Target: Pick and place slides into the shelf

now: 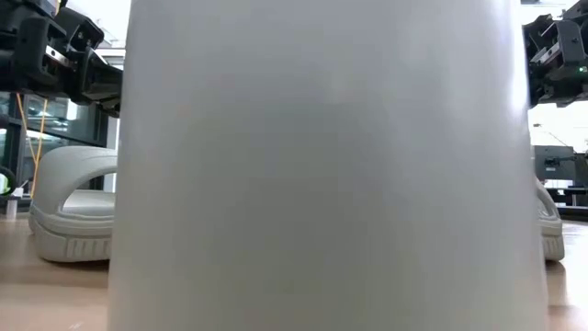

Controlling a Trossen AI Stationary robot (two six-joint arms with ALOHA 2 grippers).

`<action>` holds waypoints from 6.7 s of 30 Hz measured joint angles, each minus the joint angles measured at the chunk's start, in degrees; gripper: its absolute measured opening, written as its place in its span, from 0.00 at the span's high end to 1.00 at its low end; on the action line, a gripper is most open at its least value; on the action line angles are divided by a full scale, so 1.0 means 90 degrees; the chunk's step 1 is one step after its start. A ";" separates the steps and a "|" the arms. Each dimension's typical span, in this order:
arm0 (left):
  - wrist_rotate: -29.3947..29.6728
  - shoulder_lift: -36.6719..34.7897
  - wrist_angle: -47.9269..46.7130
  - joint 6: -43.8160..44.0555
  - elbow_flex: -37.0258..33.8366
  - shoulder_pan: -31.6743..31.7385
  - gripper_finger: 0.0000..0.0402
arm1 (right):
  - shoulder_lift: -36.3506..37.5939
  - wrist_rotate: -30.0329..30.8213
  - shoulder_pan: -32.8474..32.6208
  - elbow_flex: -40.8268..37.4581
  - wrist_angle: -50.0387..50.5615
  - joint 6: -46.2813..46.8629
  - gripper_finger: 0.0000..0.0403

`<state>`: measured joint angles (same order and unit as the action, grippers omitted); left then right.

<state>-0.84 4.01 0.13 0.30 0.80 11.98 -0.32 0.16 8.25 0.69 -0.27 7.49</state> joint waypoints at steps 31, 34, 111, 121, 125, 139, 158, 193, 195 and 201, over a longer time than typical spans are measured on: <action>0.0000 -0.0002 0.0000 0.0001 0.0000 0.0000 1.00 | 0.0000 0.0000 0.0002 0.0000 0.0000 0.0000 1.00; 0.0000 0.0000 0.0001 -0.0001 0.0000 0.0000 1.00 | 0.0000 0.0000 0.0000 0.0001 0.0000 0.0000 1.00; -0.0001 -0.0001 0.0002 0.0460 0.0000 -0.0001 1.00 | 0.0000 0.0066 0.0002 0.0002 -0.0010 -0.1994 1.00; 0.0044 -0.0001 0.0002 0.0500 0.0000 -0.0002 1.00 | 0.0000 0.0050 0.0001 0.0002 -0.0015 -0.4024 1.00; 0.0058 -0.0002 0.0009 0.0348 0.0000 0.0001 1.00 | 0.0000 0.0049 0.0000 0.0002 -0.0012 -0.4005 1.00; 0.0015 -0.0002 0.0007 0.0522 0.0000 0.0001 1.00 | 0.0000 -0.0193 0.0002 0.0000 -0.0024 -0.4005 1.00; 0.0149 0.0000 0.0016 0.0157 0.0000 0.0000 1.00 | 0.0002 -0.0522 0.0000 0.0002 -0.0066 -0.3667 1.00; -0.0172 0.0000 0.1487 0.0479 0.0000 -0.0002 1.00 | 0.0002 -0.0177 0.0000 0.0000 -0.0619 0.0167 1.00; -0.0161 -0.0005 0.1515 0.0456 0.0055 0.0001 1.00 | 0.0002 -0.0080 0.0002 0.0000 -0.0875 0.0187 1.00; 0.0478 0.0000 0.0945 0.0518 0.0681 -0.0001 1.00 | -0.0024 -0.0348 0.0001 0.0184 -0.1044 0.0433 1.00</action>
<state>3.46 4.01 8.63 4.96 6.92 11.97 -0.53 -2.97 8.26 2.34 -9.67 11.38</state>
